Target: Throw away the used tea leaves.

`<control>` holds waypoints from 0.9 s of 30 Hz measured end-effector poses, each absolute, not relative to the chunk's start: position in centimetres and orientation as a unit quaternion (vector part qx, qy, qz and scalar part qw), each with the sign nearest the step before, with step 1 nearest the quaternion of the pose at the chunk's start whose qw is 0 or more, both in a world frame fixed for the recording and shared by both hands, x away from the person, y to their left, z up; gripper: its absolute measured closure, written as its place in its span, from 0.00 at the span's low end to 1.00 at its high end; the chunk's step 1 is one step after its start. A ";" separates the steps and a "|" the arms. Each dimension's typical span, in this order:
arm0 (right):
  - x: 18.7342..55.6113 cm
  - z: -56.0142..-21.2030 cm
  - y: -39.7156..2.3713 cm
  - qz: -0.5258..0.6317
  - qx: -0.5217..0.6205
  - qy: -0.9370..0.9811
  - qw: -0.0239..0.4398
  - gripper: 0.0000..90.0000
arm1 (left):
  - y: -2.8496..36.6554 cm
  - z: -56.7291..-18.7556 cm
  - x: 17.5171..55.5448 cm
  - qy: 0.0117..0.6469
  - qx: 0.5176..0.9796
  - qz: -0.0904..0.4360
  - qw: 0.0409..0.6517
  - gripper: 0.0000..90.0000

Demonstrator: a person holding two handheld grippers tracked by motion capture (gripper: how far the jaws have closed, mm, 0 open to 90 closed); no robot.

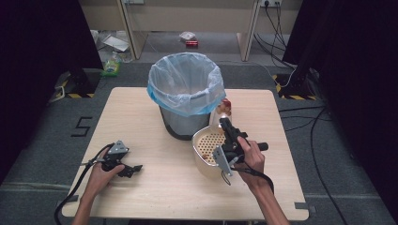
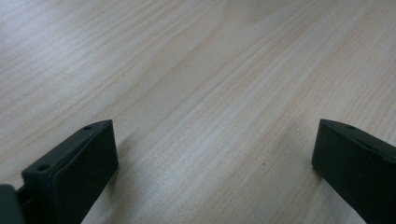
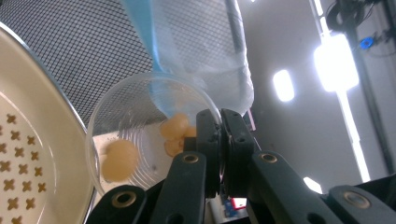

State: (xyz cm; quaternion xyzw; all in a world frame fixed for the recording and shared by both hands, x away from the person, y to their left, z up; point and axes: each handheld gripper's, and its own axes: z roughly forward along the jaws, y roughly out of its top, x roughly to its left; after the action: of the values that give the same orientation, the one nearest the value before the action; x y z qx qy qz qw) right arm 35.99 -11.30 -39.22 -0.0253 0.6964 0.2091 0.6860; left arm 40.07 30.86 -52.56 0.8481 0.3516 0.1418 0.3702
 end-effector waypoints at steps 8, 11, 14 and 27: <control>35.3 -39.7 -11.4 0.205 -0.011 0.662 0.721 0.98 | 30.9 -52.6 40.1 0.352 0.848 0.142 0.370 0.00; 35.4 -39.7 -11.3 0.201 -0.013 0.654 0.729 0.98 | 30.9 -52.6 40.1 0.351 0.848 0.142 0.370 0.00; 35.5 -39.6 -11.2 0.205 -0.009 0.651 0.731 0.98 | 30.9 -52.6 40.1 0.351 0.848 0.142 0.370 0.00; 35.2 -40.1 -11.0 0.206 -0.017 0.640 0.740 0.98 | 30.9 -52.6 40.1 0.351 0.848 0.142 0.370 0.00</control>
State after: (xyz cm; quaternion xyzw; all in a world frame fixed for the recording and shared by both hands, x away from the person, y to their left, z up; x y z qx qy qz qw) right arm 35.22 -11.05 -40.09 -0.0170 0.6400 0.2064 0.7400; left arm 40.07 30.86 -52.56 0.8481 0.3514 0.1420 0.3702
